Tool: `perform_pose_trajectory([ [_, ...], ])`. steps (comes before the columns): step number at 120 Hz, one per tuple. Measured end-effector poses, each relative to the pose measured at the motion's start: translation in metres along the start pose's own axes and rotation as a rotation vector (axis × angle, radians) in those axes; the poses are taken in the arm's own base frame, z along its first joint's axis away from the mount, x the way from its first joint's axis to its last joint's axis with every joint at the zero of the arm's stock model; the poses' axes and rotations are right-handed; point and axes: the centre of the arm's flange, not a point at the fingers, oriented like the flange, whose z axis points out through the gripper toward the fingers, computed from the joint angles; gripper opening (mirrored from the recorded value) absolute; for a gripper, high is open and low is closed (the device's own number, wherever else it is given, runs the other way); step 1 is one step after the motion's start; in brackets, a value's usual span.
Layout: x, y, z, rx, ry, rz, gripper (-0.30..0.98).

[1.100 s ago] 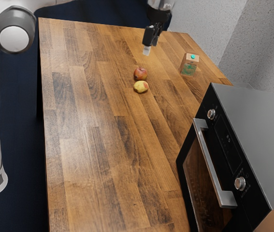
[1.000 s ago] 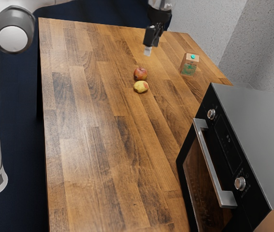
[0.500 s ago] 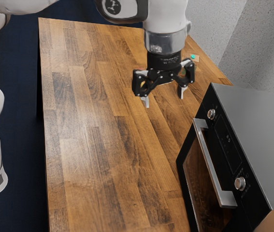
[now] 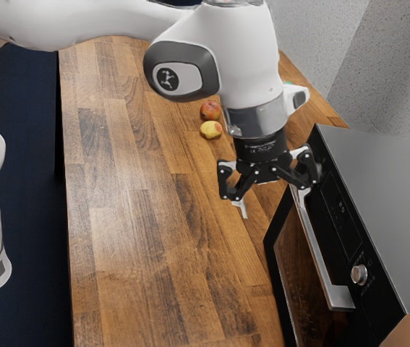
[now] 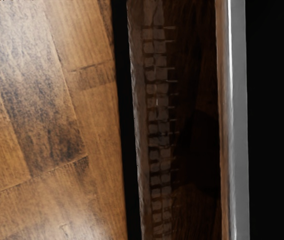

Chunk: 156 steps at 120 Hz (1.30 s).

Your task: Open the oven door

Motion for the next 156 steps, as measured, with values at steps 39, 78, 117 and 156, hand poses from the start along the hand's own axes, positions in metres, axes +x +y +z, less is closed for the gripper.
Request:
perform_pose_trajectory([
  [39,-0.002,-0.002,0.014,-0.078,0.043,0.155,0.69],
  [78,0.019,-0.007,0.016,-0.079,-0.047,0.062,0.69],
  [117,0.062,0.006,0.025,-0.087,-0.027,-0.004,0.69],
  [156,0.072,0.016,0.05,-0.061,-0.042,0.019,0.69],
])
